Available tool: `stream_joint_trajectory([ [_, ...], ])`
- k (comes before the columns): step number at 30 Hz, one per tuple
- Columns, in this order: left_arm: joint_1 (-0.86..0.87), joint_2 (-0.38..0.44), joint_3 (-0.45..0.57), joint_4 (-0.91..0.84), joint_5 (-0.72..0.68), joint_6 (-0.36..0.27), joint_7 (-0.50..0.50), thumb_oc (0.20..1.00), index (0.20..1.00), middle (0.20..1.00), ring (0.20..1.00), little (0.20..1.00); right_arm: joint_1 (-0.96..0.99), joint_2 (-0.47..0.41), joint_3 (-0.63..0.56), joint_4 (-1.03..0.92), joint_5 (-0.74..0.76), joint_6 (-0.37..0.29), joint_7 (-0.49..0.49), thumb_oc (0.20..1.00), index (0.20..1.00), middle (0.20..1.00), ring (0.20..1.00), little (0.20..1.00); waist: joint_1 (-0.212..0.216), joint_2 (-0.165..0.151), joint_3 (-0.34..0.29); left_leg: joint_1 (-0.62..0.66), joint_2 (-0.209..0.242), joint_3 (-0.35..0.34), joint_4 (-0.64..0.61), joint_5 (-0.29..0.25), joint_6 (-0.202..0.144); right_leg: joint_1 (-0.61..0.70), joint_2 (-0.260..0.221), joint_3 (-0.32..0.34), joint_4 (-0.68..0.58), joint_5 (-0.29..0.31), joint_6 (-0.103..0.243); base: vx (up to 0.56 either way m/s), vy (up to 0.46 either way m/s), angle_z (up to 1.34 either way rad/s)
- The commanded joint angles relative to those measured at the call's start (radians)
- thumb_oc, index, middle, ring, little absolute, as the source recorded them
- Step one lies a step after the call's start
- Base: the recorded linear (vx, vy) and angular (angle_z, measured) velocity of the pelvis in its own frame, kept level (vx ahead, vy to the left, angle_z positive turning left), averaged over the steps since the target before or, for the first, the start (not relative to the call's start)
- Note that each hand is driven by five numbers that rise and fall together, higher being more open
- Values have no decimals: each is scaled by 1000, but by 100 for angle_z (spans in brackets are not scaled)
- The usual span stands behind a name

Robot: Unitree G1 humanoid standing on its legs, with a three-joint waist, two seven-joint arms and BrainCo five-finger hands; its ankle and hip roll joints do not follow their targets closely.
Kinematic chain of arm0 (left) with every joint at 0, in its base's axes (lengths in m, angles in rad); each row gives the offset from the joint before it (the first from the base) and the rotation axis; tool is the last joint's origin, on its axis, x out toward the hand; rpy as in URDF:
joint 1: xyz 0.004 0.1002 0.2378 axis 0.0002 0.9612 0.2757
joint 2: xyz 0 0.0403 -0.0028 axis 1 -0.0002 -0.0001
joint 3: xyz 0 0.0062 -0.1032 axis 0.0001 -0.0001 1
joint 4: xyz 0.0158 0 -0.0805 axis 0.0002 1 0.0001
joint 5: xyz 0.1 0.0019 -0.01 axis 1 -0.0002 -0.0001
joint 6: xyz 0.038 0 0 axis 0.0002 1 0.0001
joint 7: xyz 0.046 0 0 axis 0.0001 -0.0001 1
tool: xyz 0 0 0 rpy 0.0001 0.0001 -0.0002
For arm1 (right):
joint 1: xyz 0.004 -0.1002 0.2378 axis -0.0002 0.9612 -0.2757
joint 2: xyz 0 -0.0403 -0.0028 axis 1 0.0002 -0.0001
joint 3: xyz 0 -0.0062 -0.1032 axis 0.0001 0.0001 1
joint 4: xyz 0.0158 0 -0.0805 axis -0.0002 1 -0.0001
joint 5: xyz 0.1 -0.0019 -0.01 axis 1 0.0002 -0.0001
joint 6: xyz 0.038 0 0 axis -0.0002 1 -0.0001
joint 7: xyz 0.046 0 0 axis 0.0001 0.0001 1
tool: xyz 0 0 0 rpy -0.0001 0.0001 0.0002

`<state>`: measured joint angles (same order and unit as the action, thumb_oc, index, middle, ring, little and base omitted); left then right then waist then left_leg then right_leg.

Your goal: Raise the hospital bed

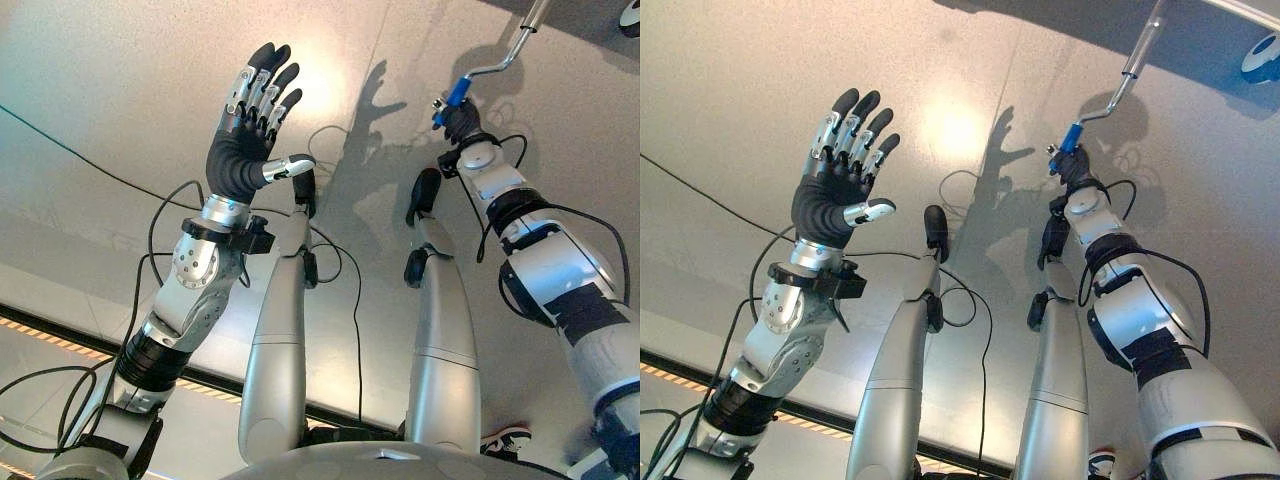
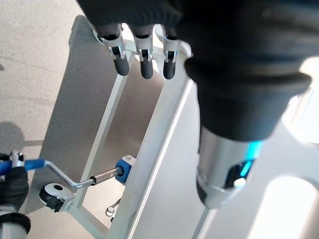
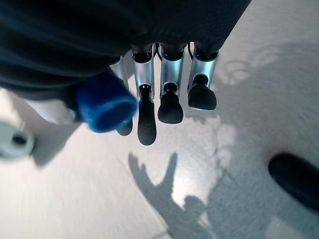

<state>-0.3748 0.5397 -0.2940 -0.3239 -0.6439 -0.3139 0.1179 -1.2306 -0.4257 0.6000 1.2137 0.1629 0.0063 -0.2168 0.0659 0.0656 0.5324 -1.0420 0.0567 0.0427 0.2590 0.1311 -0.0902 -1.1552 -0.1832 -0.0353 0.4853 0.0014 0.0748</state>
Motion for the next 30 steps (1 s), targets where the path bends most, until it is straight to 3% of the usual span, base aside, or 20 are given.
stream_joint_trajectory([
  [1,42,-4,24,-97,32,-60,1,1000,1000,1000,1000,1000,38,275,172,-153,-214,-53,119,200,200,200,200,200,3,72,-12,-14,-52,8,143,-150,52,47,12,7,-75,35,69,-6,10,-5],
  [10,51,7,17,-101,25,-92,-1,1000,1000,1000,1000,1000,127,224,115,-555,31,-179,95,200,200,200,200,200,-14,59,-12,15,-51,17,117,-140,50,68,10,14,-100,49,77,-4,6,-3],
  [11,50,20,10,-91,24,-110,-11,1000,1000,1000,1000,1000,176,142,92,-760,93,-237,94,200,200,200,200,200,-28,48,-12,33,-50,22,104,-136,51,82,12,20,-111,58,83,-10,13,-4],
  [13,48,23,8,-87,28,-118,-11,1000,1000,1000,1000,1000,195,110,79,-821,104,-250,95,200,200,200,200,200,-31,47,-12,40,-48,25,102,-136,51,88,12,21,-114,59,84,-14,-13,-3],
  [14,42,24,-2,-80,29,-128,-19,1000,1000,1000,1000,1000,239,47,50,-943,139,-287,99,200,200,200,200,200,-43,43,-12,53,-47,28,101,-134,49,100,11,22,-119,62,86,-14,-33,-3],
  [18,62,40,8,-94,30,-140,-40,1000,1000,1000,1000,1000,355,-43,-28,-1115,188,-345,106,200,200,200,200,200,-63,36,-12,84,-46,33,91,-133,47,130,11,27,-140,71,90,-4,-8,-1],
  [22,86,47,18,-100,24,-143,-58,1000,1000,1000,1000,1000,438,-78,-83,-1201,220,-364,113,200,200,200,200,200,-75,28,-12,100,-43,39,82,-131,45,145,14,31,-154,76,92,0,0,0],
  [29,183,48,106,-116,13,-137,-114,1000,1000,1000,1000,1000,753,-74,-407,-1356,378,-442,112,200,200,200,200,200,-120,2,-12,162,-39,46,42,-124,38,203,27,37,-200,88,98,-2,-23,-2],
  [30,183,48,106,-117,13,-137,-115,1000,1000,1000,1000,1000,755,-74,-408,-1357,378,-441,112,200,200,200,200,200,-120,2,-12,163,-39,47,42,-124,38,204,27,37,-201,88,98,0,-35,-1],
])
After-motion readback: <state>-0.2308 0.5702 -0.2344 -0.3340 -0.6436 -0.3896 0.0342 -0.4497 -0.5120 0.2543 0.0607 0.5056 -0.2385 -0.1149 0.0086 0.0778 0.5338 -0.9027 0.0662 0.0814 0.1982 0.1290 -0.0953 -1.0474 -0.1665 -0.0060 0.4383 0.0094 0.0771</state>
